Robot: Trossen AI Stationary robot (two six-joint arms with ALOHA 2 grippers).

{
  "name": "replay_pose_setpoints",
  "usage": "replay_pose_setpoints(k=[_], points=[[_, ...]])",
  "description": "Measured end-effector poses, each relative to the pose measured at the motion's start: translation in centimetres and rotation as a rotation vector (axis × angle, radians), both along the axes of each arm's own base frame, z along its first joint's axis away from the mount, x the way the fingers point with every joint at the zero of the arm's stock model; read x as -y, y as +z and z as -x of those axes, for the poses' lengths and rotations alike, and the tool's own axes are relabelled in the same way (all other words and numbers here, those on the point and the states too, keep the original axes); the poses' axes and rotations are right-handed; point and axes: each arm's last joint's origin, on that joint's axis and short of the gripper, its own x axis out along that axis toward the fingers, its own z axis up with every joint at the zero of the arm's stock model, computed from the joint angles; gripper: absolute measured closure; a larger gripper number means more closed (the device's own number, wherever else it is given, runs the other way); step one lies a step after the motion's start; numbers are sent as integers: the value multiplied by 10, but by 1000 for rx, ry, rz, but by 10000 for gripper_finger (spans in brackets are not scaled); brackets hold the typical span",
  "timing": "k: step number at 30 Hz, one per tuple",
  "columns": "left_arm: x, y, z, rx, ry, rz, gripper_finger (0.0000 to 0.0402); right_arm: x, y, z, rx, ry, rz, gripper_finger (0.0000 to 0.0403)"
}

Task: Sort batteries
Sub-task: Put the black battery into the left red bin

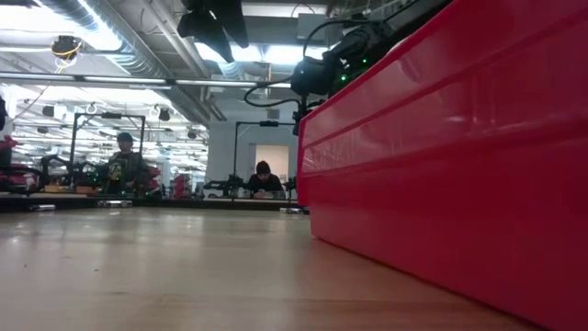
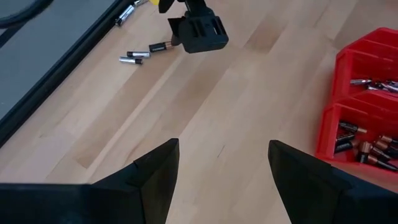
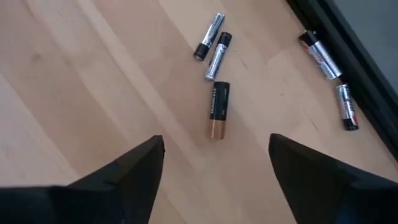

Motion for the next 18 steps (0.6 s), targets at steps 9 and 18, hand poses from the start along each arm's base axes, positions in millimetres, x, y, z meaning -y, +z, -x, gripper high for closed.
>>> replay_pose_setpoints(k=[9, 18], points=[[0, -1, 1, -9, 3, 3, 164, -15, 20, -1, -51, -5, -68, 131], [-2, 0, 1, -12, -3, -3, 164, -39, 31, -7, -119, -10, 15, 145]])
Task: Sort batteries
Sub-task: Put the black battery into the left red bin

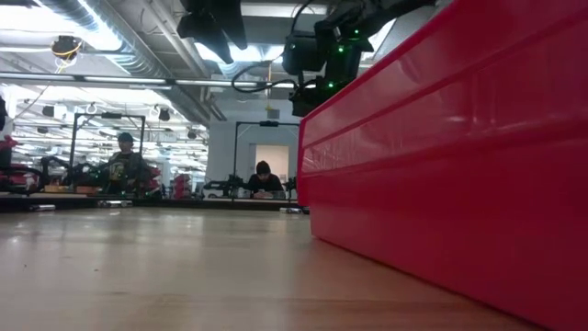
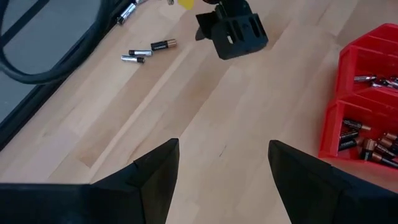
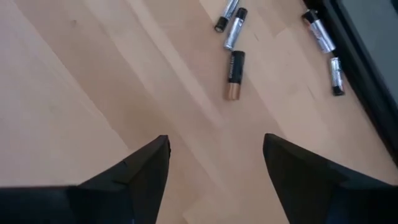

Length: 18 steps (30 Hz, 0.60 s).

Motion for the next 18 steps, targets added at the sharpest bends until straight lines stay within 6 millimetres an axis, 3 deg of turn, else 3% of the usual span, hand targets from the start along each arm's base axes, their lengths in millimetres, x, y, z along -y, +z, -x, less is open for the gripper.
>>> replay_pose_setpoints(k=[18], points=[[7, 0, 0, 0, -25, 0, 164, -4, 0, -2, 32, -7, -74, 146]])
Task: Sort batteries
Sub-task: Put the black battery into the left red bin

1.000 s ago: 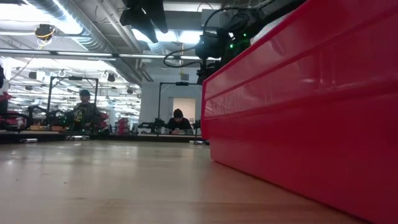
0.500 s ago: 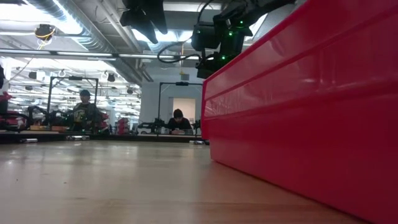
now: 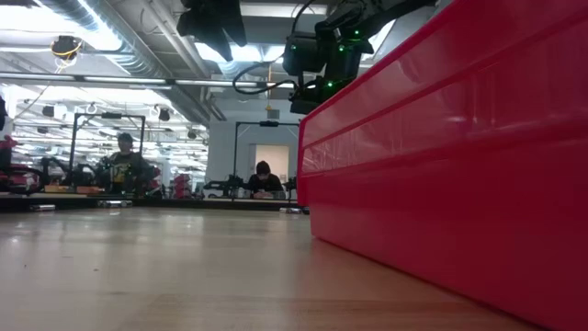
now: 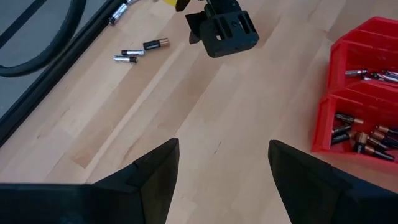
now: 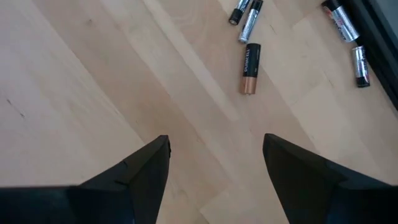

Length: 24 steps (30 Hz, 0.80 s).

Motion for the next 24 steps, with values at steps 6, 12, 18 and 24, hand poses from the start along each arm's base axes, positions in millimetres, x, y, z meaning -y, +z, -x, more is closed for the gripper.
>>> replay_pose_setpoints(k=[6, 12, 18, 24], points=[[0, 0, 0, 1, 3, 1, 164, -3, 0, -1, 3, -8, -3, 146], [5, 0, 0, 2, -14, 3, 164, -2, 0, -1, 3, -8, -3, 146], [6, 0, 0, -2, -27, -4, 164, -2, 0, -2, 16, -7, 1, 146], [6, 0, 0, -5, -34, -9, 164, -5, 0, -2, 35, -19, -74, 146]])
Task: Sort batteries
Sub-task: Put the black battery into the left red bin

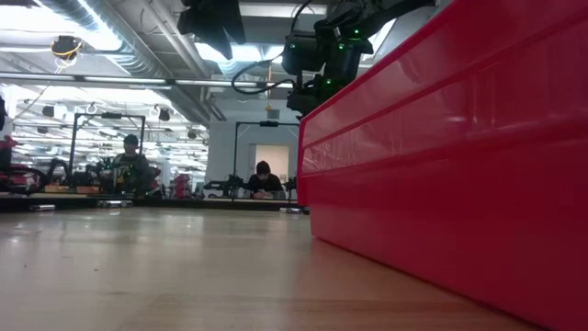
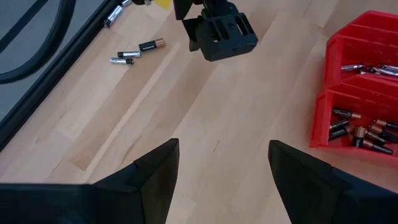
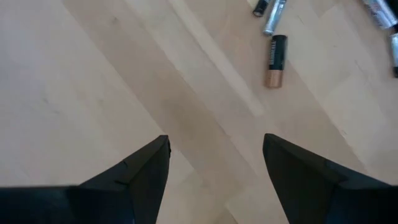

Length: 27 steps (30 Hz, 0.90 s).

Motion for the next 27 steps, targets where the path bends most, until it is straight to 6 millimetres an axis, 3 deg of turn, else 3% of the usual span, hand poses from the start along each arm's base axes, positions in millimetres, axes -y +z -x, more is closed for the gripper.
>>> replay_pose_setpoints(k=[11, 27], points=[[1, 0, 0, -4, -14, -7, 164, -13, 0, -4, -9, -2, 54, 146], [3, 0, 0, -4, -16, -3, 164, -16, -1, -7, 21, -19, 15, 146]])
